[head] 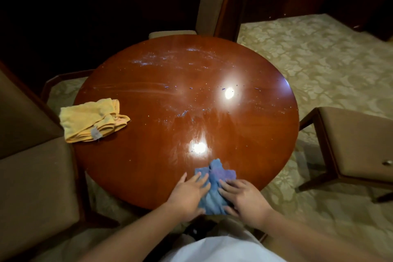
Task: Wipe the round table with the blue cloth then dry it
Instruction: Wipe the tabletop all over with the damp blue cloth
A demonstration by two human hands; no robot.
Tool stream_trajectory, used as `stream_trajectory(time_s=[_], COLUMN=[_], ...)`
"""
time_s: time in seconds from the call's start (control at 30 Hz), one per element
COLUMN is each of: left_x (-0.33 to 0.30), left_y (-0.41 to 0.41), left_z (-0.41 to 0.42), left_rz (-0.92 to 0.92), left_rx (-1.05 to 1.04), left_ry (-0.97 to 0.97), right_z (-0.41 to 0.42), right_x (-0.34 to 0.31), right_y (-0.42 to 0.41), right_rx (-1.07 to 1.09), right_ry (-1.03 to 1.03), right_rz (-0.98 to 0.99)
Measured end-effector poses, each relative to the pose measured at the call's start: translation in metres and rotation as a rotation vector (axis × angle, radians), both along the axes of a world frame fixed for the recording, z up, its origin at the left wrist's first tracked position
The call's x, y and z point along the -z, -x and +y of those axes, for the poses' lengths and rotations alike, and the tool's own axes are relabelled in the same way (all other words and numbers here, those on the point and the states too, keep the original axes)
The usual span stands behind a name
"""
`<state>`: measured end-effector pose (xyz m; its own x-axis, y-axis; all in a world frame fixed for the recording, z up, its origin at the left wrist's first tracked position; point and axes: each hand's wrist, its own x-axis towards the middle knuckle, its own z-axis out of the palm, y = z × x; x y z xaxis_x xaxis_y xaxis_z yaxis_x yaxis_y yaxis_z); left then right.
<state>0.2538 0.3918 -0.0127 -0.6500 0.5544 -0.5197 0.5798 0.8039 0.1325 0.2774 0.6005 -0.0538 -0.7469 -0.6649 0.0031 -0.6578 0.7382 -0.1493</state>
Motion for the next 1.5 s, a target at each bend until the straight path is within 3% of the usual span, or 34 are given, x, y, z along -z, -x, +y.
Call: stream_trajectory(time_s=[0.17, 0.37, 0.53, 0.7, 0.87, 1.0, 1.1, 1.27, 1.43, 1.5], left_x=[-0.002, -0.005, 0.002, -0.004, 0.003, -0.002, -0.006, 0.002, -0.007, -0.008], left_y=[0.032, 0.023, 0.025, 0.036, 0.004, 0.044, 0.066, 0.039, 0.062, 0.067], left_z=[0.011, 0.011, 0.012, 0.016, -0.023, -0.042, -0.054, -0.091, -0.099, -0.095], left_rz=[-0.015, 0.044, -0.003, -0.005, -0.008, 0.052, 0.074, 0.039, 0.056, 0.007], left_rx=[-0.092, 0.064, -0.048, -0.089, -0.052, -0.191, -0.225, -0.241, -0.384, -0.487], left_ry=[-0.020, 0.071, -0.017, 0.026, 0.015, 0.042, 0.073, -0.072, -0.105, -0.139], right_z=[-0.006, -0.004, 0.004, -0.018, -0.014, -0.047, -0.080, -0.089, -0.101, -0.105], right_x=[-0.008, -0.005, -0.013, -0.029, -0.011, -0.024, -0.033, -0.025, -0.036, -0.040], right_y=[0.043, 0.017, 0.034, 0.060, 0.022, 0.061, 0.084, 0.055, 0.110, 0.115], right_rx=[0.093, 0.120, 0.112, 0.146, -0.053, 0.067, 0.084, -0.048, -0.024, 0.042], right_ry=[-0.014, -0.070, -0.064, -0.182, -0.168, -0.183, -0.348, -0.277, -0.237, -0.137], right_rz=[0.055, -0.047, -0.003, 0.020, -0.117, -0.080, -0.222, -0.250, -0.248, -0.343])
